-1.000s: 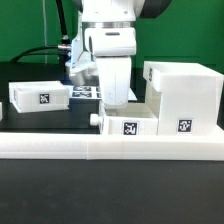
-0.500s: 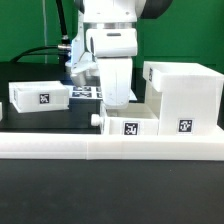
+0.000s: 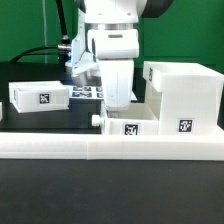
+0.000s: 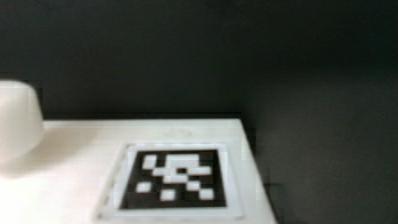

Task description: Assemble drawer

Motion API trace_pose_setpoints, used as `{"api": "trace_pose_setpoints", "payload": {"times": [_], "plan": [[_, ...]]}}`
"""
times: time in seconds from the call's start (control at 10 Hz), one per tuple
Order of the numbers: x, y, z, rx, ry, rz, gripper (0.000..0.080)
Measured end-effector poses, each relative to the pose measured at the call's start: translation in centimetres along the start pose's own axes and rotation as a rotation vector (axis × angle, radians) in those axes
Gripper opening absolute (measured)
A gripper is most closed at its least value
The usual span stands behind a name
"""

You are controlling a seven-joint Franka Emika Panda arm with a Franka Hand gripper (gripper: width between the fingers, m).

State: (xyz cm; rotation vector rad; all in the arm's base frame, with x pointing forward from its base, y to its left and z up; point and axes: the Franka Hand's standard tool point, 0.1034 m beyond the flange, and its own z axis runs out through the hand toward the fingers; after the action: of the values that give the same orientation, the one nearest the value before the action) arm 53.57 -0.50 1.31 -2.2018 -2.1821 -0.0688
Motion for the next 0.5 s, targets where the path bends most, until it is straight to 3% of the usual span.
{"api": "trace_pose_setpoints", "payload": {"times": [0.3, 0.5], "plan": [[-0.08, -0.08, -0.04, 0.022, -0.003, -0.008, 0.0042], [-0.4, -0.03, -0.06, 0.016, -0.003, 0.002, 0.0042]]}}
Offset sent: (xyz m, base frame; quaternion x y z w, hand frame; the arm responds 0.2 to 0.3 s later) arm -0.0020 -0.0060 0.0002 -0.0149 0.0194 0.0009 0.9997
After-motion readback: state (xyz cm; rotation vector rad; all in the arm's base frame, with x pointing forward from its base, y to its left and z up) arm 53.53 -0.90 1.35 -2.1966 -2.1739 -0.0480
